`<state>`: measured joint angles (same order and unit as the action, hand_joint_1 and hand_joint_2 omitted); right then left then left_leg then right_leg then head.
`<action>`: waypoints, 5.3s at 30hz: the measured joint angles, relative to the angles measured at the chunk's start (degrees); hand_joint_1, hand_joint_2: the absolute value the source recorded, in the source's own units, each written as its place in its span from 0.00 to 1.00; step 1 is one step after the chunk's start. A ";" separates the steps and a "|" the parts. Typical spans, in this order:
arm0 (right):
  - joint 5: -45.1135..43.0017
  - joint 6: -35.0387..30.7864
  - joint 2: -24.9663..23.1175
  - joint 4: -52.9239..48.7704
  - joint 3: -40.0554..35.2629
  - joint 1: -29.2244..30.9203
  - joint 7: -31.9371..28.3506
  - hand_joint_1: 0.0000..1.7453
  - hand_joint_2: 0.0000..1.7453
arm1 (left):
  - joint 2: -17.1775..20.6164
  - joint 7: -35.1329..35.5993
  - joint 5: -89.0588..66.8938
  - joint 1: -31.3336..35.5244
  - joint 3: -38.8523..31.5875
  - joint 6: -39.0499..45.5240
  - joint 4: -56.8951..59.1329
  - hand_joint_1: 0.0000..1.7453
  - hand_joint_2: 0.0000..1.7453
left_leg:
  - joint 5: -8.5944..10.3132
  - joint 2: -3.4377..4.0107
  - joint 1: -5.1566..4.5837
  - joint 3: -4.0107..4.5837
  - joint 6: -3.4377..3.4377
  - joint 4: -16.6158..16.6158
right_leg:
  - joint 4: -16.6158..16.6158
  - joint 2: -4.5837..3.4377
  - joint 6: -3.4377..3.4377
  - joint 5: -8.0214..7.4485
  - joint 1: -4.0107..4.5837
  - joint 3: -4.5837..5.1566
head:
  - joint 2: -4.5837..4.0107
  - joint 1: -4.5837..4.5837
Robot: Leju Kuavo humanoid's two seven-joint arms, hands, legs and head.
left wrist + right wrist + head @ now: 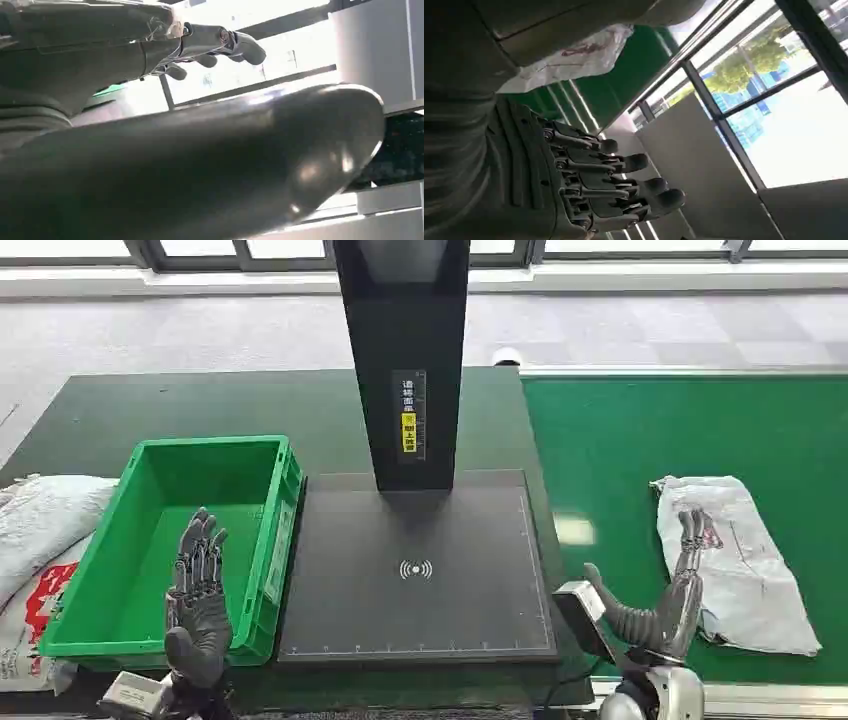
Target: Moved the parcel from conveyor to table for the left to box.
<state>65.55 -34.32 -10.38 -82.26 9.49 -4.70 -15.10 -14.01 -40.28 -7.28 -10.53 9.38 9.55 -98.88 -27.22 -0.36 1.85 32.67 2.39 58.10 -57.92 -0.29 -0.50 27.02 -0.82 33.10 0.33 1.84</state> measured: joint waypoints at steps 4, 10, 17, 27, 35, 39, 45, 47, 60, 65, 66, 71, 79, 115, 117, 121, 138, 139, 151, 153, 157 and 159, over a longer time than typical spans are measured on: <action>9.60 0.48 2.71 7.13 3.60 5.72 7.30 0.00 1.00 | -0.11 0.00 -2.04 0.19 0.00 0.64 0.13 0.00 0.00 | 0.01 0.05 0.00 -0.01 0.01 0.00 | 0.00 -0.07 0.02 -0.04 0.00 0.02 | 0.00 0.00; 12.46 -0.18 8.11 21.86 7.25 14.91 9.07 0.00 1.00 | -0.83 0.02 -4.98 0.66 0.00 1.88 0.74 0.00 0.00 | 0.10 0.00 -0.02 0.01 -0.08 0.06 | 0.00 -0.01 -0.03 -0.12 -0.02 0.01 | 0.00 0.00; 15.44 -0.06 9.70 27.54 7.99 17.33 11.76 0.00 1.00 | -1.14 0.02 -5.16 0.71 0.00 1.66 0.94 0.00 0.00 | 0.10 0.00 -0.01 0.04 -0.08 0.04 | 0.00 -0.02 -0.02 -0.10 0.00 0.08 | 0.00 0.00; 16.94 4.32 23.31 46.08 15.57 21.21 17.55 0.00 1.00 | -1.75 1.14 -4.91 6.61 0.04 2.90 9.08 0.00 0.00 | 0.17 -0.37 -0.25 0.20 -0.30 0.18 | 0.04 0.30 -0.20 -0.18 -0.23 0.05 | 0.00 0.00; 14.40 11.35 28.70 54.81 23.93 16.01 21.86 0.00 1.00 | -0.83 0.31 -6.01 12.55 2.69 -0.11 17.49 0.00 0.00 | 0.15 -0.34 -0.25 0.32 -0.31 0.16 | 0.04 0.28 -0.20 -0.18 -0.22 0.22 | 0.00 0.00; 13.72 11.69 29.81 56.67 27.07 14.31 22.84 0.00 1.00 | -0.13 0.28 -5.31 14.21 3.15 -0.92 20.37 0.00 0.00 | 0.14 -0.17 -0.23 0.29 -0.31 0.14 | 0.04 0.13 -0.20 -0.18 -0.21 0.25 | 0.00 0.00; 13.20 13.26 30.38 58.20 30.02 14.02 21.47 0.00 1.00 | 0.20 0.28 -5.55 15.68 3.89 -1.29 23.08 0.00 0.00 | 0.17 -0.23 -0.23 0.27 -0.35 0.17 | 0.04 0.20 -0.24 -0.17 -0.21 0.13 | 0.00 0.00; 12.98 12.89 30.34 58.61 31.10 14.04 19.34 0.00 1.00 | 0.20 0.28 -5.95 16.42 3.98 -1.00 23.91 0.00 0.00 | 0.17 -0.33 -0.24 0.25 -0.36 0.17 | 0.04 0.30 -0.25 -0.16 -0.21 0.03 | 0.00 0.00; 14.09 4.56 27.40 59.51 32.41 15.62 12.36 0.00 1.00 | 0.17 0.15 -6.03 17.69 4.00 1.49 26.12 0.00 0.00 | 0.17 -0.29 -0.22 0.48 -0.42 0.10 | 0.04 0.28 -0.29 -0.18 -0.20 -0.27 | 0.00 0.00; 5.02 -0.52 24.50 53.82 32.38 15.69 3.62 0.00 1.00 | 0.13 0.13 -5.90 16.84 4.00 1.88 25.66 0.00 0.00 | 0.42 -0.46 -0.23 0.08 -0.39 0.11 | 0.04 0.40 -0.32 -0.27 -0.22 -0.16 | 0.00 0.00; 3.69 -0.06 24.13 52.16 32.38 15.59 3.08 0.00 1.00 | 0.13 0.13 -5.81 16.77 4.00 1.88 25.53 0.00 0.00 | 0.42 -0.48 -0.24 0.09 -0.39 0.11 | 0.04 0.41 -0.32 -0.27 -0.22 -0.17 | 0.00 0.00; 2.12 1.14 22.90 46.61 32.38 14.98 2.73 0.00 1.00 | 0.11 0.13 -5.49 16.72 4.00 1.86 25.38 0.00 0.00 | 0.37 -0.47 -0.24 0.13 -0.40 0.11 | 0.04 0.41 -0.34 -0.25 -0.22 -0.15 | 0.00 0.00; 1.96 1.18 21.88 43.40 32.38 14.43 2.73 0.00 1.00 | 0.11 0.13 -5.46 16.65 4.00 1.86 25.38 0.00 0.00 | 0.37 -0.43 -0.24 0.15 -0.41 0.11 | 0.04 0.39 -0.35 -0.26 -0.22 -0.12 | 0.00 0.00; -2.06 11.87 18.16 44.59 25.61 14.77 2.64 0.00 1.00 | -2.32 1.40 -6.54 19.21 4.00 2.58 27.06 0.00 0.00 | 0.53 -0.45 -0.23 0.34 -0.35 0.11 | 0.03 0.38 -0.29 -0.42 -0.20 0.12 | 0.00 0.00; -1.99 11.87 18.16 46.16 25.61 15.15 2.62 0.00 1.00 | -2.38 1.42 -6.54 19.35 4.00 2.65 27.17 0.00 0.00 | 0.52 -0.45 -0.23 0.37 -0.36 0.10 | 0.03 0.38 -0.29 -0.41 -0.21 0.12 | 0.02 0.00; -1.99 11.87 18.16 48.23 25.59 15.72 2.60 0.00 1.00 | -2.40 1.42 -6.54 19.49 4.00 2.64 27.39 0.00 0.00 | 0.52 -0.42 -0.23 0.41 -0.36 0.09 | 0.03 0.38 -0.30 -0.40 -0.21 0.17 | 0.00 0.00; -2.36 12.41 18.10 49.83 25.59 16.01 2.14 0.00 1.00 | -2.56 2.32 -5.99 19.53 4.00 2.73 27.47 0.00 0.00 | 0.53 -0.43 -0.23 0.41 -0.36 0.10 | 0.03 0.38 -0.31 -0.42 -0.22 0.16 | 0.00 0.00; -2.49 12.41 18.03 49.94 25.59 16.02 2.14 0.00 1.00 | -2.58 2.36 -5.81 19.54 4.00 2.73 27.47 0.00 0.00 | 0.53 -0.43 -0.23 0.41 -0.36 0.10 | 0.03 0.38 -0.31 -0.42 -0.21 0.16 | 0.00 0.00; -3.35 12.65 17.62 50.00 25.54 16.09 -0.74 0.00 1.00 | -2.69 2.88 -5.09 19.71 4.00 2.60 27.60 0.00 0.00 | 0.53 -0.43 -0.24 0.42 -0.36 0.10 | 0.03 0.38 -0.31 -0.42 -0.21 0.14 | 0.00 0.00; -3.72 12.70 17.00 50.00 24.69 16.34 -1.91 0.00 1.00 | -2.69 2.91 -4.15 20.18 4.00 2.12 28.07 0.00 0.00 | 0.54 -0.43 -0.23 0.40 -0.35 0.09 | 0.03 0.38 -0.31 -0.42 -0.21 0.14 | 0.00 0.00; -5.51 12.70 15.60 49.96 23.20 16.73 -3.98 0.00 1.00 | -2.73 2.38 -3.28 21.40 4.00 1.97 29.57 0.00 0.00 | 0.63 -0.48 -0.23 0.40 -0.35 0.09 | 0.03 0.44 -0.31 -0.43 -0.20 0.13 | 0.00 0.00; -6.78 13.09 15.03 49.39 22.94 16.37 -5.23 0.00 1.00 | -2.84 2.21 -3.28 21.70 4.00 2.27 30.03 0.00 0.00 | 0.65 -0.49 -0.23 0.40 -0.35 0.09 | 0.03 0.45 -0.30 -0.47 -0.21 0.13 | 0.00 0.00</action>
<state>58.77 -21.22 4.65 -32.88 32.44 11.68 -20.33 -16.85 -38.08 -10.56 11.17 13.38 11.82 -68.85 -26.57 -0.84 1.62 33.07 2.04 58.19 -57.89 0.16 -0.80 26.55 -1.03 33.23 0.33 1.84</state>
